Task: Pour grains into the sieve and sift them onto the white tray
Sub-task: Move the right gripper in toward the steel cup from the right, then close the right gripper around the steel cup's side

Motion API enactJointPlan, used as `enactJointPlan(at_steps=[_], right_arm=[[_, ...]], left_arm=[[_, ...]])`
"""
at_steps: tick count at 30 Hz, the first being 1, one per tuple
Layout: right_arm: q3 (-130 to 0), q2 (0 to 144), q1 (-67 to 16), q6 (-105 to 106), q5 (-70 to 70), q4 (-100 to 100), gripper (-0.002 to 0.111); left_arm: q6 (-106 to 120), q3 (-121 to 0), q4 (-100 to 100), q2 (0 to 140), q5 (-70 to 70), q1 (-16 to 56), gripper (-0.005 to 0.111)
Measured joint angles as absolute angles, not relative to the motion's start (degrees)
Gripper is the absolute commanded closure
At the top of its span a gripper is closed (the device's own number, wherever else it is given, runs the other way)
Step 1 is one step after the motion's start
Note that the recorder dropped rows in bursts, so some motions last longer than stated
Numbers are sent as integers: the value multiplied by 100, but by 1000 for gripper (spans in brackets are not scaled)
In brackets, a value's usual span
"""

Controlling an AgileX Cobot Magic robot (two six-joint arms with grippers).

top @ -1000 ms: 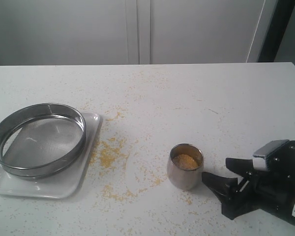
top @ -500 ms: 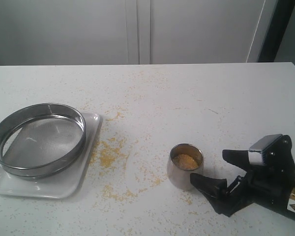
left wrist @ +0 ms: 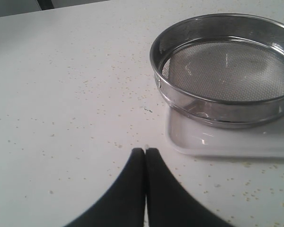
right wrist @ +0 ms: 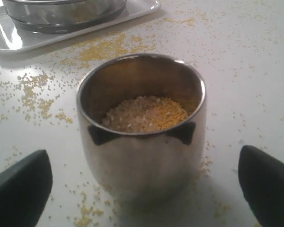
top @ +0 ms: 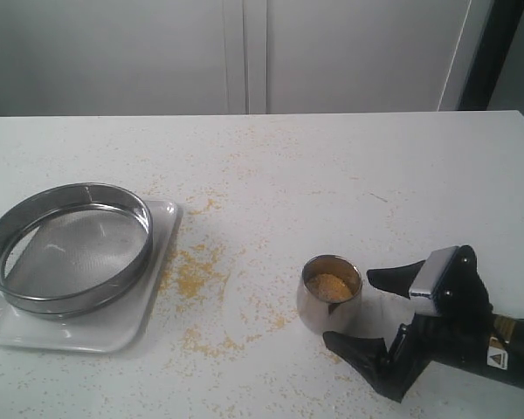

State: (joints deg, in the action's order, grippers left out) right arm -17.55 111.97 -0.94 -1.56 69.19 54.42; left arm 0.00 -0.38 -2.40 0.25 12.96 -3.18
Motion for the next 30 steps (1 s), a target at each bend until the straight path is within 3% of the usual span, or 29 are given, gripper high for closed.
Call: enactJointPlan(at_steps=[30], right_arm=[[-2996,12137,-693,-93,6919,5542,11]], left_arm=[[0,-38,-240,25,1296,-318,107]])
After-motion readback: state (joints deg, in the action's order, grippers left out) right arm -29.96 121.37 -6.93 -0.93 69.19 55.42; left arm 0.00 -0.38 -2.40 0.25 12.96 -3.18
